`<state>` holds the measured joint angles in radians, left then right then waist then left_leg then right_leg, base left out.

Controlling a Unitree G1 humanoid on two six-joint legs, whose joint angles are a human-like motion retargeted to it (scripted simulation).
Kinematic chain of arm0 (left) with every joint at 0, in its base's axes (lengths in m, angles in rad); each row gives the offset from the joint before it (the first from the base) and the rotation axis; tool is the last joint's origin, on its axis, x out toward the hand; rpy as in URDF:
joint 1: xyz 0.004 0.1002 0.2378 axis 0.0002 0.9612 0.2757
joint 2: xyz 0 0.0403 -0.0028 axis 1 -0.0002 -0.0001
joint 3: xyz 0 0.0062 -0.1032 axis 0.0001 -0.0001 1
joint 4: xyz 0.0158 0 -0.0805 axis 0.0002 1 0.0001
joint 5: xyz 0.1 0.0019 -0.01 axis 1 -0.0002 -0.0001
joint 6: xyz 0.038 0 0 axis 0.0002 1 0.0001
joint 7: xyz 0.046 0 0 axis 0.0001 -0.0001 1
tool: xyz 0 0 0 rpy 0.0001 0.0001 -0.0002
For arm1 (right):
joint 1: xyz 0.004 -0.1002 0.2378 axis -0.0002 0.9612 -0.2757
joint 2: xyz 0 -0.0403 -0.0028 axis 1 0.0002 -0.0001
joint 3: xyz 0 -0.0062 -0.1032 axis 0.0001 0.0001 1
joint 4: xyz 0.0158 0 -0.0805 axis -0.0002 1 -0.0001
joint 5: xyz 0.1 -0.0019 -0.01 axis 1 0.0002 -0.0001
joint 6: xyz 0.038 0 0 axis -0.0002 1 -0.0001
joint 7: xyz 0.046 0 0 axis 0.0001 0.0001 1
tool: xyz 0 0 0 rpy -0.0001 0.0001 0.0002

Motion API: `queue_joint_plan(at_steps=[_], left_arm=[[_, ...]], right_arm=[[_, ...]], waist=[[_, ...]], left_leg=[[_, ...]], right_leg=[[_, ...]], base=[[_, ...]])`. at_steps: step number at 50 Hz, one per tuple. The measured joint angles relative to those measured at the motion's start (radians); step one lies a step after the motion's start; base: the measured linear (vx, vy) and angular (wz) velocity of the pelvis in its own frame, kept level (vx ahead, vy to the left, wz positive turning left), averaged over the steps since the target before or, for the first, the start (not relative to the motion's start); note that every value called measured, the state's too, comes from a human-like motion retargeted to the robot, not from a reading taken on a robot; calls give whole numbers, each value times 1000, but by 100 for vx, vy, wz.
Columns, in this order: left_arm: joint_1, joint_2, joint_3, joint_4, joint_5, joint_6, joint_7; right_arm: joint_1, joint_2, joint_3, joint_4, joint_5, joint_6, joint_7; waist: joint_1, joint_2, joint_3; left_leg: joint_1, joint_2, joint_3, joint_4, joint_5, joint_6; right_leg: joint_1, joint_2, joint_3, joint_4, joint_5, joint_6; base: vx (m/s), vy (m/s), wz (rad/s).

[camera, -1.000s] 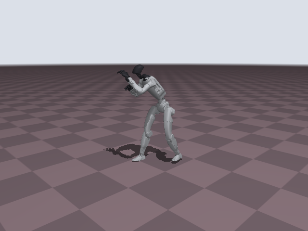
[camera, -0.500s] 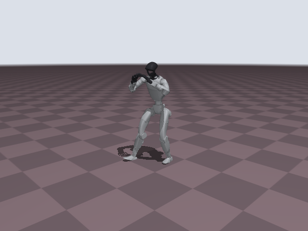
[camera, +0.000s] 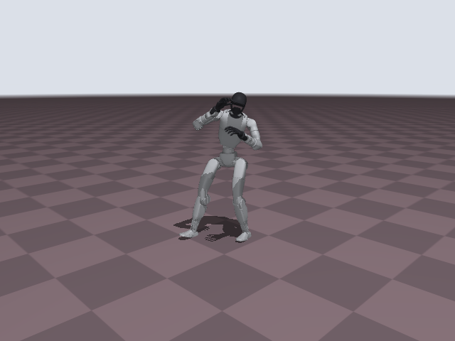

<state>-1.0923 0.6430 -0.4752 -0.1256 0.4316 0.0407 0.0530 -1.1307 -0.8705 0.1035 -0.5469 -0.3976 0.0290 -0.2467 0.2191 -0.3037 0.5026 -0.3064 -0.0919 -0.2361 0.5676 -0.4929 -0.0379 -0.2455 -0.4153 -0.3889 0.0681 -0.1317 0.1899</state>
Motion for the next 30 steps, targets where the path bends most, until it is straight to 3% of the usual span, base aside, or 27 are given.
queue_joint_plan(at_steps=[7,12,20,30], left_arm=[[-215,-164,-361,357,-107,-41,-30],[-278,-299,-493,432,-143,-68,-50],[-214,-407,-427,211,-182,-115,28],[-186,-360,-288,43,-110,-123,92]], right_arm=[[-514,21,395,255,16,27,-47],[-757,117,549,455,14,63,-86],[-984,189,730,740,-1,116,-107],[-1077,164,884,955,-57,134,-38]], waist=[[-4,17,4],[-19,41,8],[-65,106,17],[-181,195,17]], left_leg=[[0,6,-26,-15,13,-3],[-5,20,-15,-4,6,-6],[-22,55,24,-5,-7,-27],[-39,106,89,-39,-15,-30]], right_leg=[[-7,6,18,15,30,-7],[-22,0,-7,40,59,-16],[-83,7,-7,70,125,-14],[-175,58,52,70,153,-6]], base=[[0,-11,22],[2,-12,-11],[3,-14,-26],[4,-11,-38]])
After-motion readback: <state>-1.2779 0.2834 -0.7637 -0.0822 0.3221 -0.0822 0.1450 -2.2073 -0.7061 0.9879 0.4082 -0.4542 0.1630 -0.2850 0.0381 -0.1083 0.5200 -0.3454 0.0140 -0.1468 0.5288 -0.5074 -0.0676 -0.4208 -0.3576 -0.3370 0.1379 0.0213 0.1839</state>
